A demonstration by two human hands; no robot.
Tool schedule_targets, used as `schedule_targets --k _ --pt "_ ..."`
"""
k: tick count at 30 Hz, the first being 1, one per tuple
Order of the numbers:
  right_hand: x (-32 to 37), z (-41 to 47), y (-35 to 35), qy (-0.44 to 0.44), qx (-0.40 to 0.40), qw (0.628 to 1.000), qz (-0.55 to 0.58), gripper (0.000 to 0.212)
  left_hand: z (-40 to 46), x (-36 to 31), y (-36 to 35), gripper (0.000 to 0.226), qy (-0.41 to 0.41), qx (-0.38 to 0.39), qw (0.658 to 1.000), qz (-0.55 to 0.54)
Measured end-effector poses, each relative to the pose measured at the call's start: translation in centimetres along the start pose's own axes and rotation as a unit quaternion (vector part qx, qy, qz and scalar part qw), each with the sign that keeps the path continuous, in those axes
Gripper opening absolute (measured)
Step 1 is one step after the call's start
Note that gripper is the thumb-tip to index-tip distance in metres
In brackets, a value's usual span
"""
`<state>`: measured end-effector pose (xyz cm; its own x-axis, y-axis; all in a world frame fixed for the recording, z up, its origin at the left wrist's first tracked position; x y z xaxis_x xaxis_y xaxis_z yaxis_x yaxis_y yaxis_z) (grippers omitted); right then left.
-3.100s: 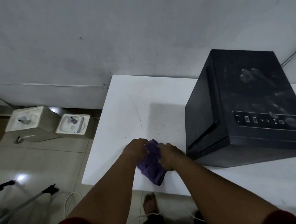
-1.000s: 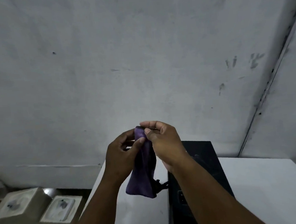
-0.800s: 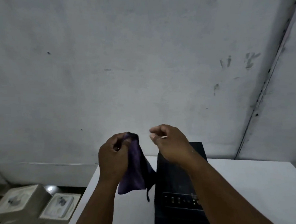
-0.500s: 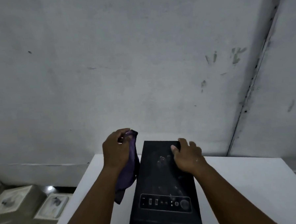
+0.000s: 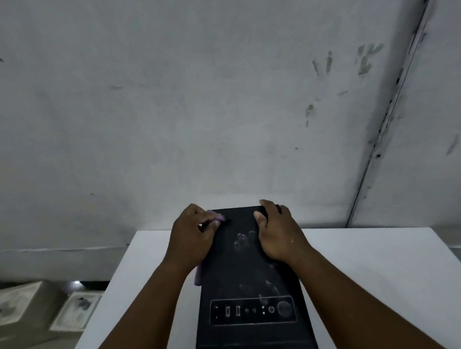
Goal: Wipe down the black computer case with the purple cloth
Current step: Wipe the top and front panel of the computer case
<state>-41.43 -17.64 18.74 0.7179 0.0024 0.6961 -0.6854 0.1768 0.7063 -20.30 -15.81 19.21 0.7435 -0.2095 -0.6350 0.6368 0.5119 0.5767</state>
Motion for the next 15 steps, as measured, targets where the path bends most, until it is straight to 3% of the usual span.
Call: schedule_targets --k 5,11,15 --pt "-0.6 1.1 -0.3 0.016 -0.001 1.0 -0.006 0.05 -0.1 -0.1 1.8 0.03 -0.046 0.064 0.997 0.013" --pt "-0.6 1.4 -0.5 0.015 -0.018 1.0 -0.001 0.047 3.3 -1.0 0.3 0.023 -0.021 0.047 0.996 0.071" --pt "-0.6 1.4 -0.4 0.016 -0.026 1.0 0.006 0.046 2.1 -1.4 0.7 0.021 -0.034 0.078 0.994 0.065"
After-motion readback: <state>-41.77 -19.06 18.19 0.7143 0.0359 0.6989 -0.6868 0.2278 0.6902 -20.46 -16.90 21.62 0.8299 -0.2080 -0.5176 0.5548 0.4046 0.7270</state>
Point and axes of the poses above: each hand's wrist, its own z-axis towards the middle knuckle, its own y-axis out of the back of the hand, x = y × z, the point moved 2 cm from there along z, towards the middle knuckle, and after that the axes turned 15 degrees about -x, right-handed, at the moved point
